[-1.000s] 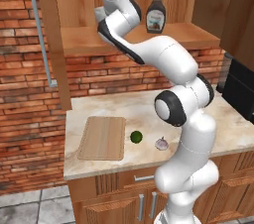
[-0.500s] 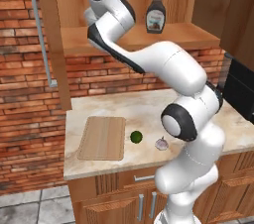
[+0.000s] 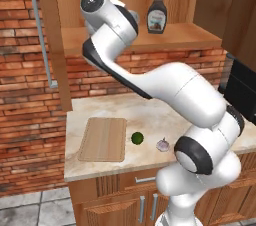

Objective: Open the cabinet. Place the bowl and condiment on the counter. Then place the lime and garlic on the cutting board.

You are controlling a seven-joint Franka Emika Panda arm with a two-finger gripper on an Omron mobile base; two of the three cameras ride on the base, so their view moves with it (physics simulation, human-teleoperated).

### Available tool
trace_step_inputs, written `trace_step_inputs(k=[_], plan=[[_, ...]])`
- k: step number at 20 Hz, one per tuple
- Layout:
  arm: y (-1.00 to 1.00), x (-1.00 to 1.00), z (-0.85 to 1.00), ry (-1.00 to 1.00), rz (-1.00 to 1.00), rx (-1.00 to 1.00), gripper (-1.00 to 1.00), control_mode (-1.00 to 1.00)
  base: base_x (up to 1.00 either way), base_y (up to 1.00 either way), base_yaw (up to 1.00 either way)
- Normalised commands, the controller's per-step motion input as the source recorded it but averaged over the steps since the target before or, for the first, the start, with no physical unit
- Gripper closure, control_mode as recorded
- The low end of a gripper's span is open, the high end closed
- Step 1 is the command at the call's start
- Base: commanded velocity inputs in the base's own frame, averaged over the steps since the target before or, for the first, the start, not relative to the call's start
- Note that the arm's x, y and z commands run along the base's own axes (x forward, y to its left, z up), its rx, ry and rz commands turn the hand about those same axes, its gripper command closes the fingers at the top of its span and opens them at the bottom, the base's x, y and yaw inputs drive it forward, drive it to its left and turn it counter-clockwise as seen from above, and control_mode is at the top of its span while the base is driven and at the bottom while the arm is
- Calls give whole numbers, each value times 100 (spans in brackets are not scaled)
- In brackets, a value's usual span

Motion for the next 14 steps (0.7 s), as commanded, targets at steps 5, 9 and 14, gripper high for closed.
trace_step_inputs(k=[5, 9, 14], plan=[[-61, -100, -13, 0, -7, 4, 100, -100, 0, 0, 0], [-83, -100, -27, 1, -6, 6, 100, -100, 0, 0, 0], [-97, -100, -58, 11, -6, 5, 100, -100, 0, 0, 0]])
